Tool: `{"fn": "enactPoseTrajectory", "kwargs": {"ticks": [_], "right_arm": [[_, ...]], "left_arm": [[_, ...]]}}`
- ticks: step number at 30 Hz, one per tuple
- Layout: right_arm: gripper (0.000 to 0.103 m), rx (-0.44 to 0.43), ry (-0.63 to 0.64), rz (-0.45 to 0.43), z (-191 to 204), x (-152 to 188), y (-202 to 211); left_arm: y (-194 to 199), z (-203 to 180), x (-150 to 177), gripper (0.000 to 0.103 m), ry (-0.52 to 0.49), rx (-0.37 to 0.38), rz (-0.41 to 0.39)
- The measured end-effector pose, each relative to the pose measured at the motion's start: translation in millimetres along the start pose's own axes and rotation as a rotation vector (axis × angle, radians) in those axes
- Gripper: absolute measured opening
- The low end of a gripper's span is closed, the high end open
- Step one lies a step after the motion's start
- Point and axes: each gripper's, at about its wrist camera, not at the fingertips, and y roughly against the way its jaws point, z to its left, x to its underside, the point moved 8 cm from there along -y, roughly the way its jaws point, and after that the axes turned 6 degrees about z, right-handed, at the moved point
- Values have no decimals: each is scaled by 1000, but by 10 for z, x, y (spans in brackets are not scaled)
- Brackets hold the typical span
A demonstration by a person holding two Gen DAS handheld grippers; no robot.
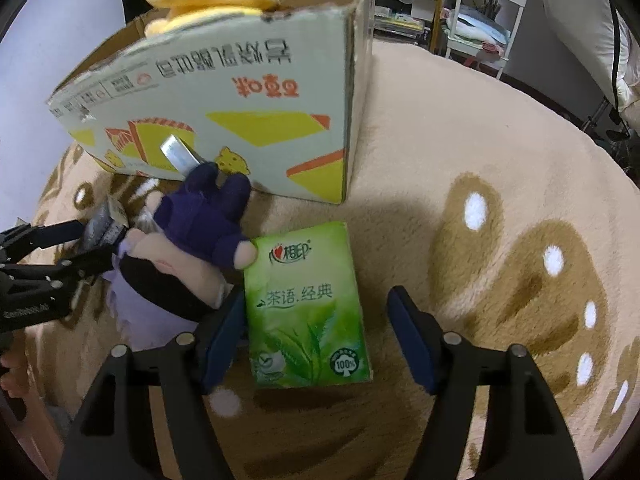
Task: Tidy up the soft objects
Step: 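Grasp the black Face tissue pack with the left tool while the right tool grasps the green tissue pack, then lift the black tissue pack over the box while the right tool carries the green pack there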
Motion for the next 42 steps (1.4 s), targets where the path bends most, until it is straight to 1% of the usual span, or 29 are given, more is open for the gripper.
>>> {"fn": "enactPoseTrajectory", "kwargs": {"ticks": [2,4,8,12,14,15,18,22,23,25,28,30,34,38,40,42], "right_arm": [[64,17,7,13,9,26,-42],[64,19,9,13,5,38,-47],[64,1,-10,11,-15,33,-62],[63,2,-10,4,-20,20,-64],[57,4,-10,-5,-61,-15,-64],[57,5,-13,-13,-65,-17,-49],[57,-15,-41,-31,-80,4,-5],[57,-26,-67,-46,-135,-6,32],[57,-26,-71,-53,-146,-6,46],[57,-23,-88,-82,-190,-20,97],[57,-32,-101,-129,-197,-41,227],[57,-34,-97,-164,-188,-43,330],[57,-39,-85,-234,-140,-35,560],[57,-36,-66,-343,-110,-55,863],[57,-36,-52,-396,-71,-76,1019],[57,-48,-46,-431,-61,-113,1146]], "left_arm": [[-14,14,-11,59,14,27,5],[-9,27,-18,52,31,54,2],[0,93,-22,51,60,72,-4],[47,128,-16,51,73,55,-19],[81,121,-10,51,75,50,-27],[98,113,-10,51,70,48,-32],[228,54,10,51,46,15,-80],[418,112,17,51,89,7,-146],[475,120,36,51,92,-4,-166],[574,146,36,51,99,-23,-199],[756,208,9,51,133,-19,-251],[837,229,39,51,148,-27,-279],[1066,277,89,51,182,-13,-335],[1313,297,152,51,187,-12,-418],[1474,304,179,51,184,-41,-463],[1607,304,180,51,179,-52,-507]]}}
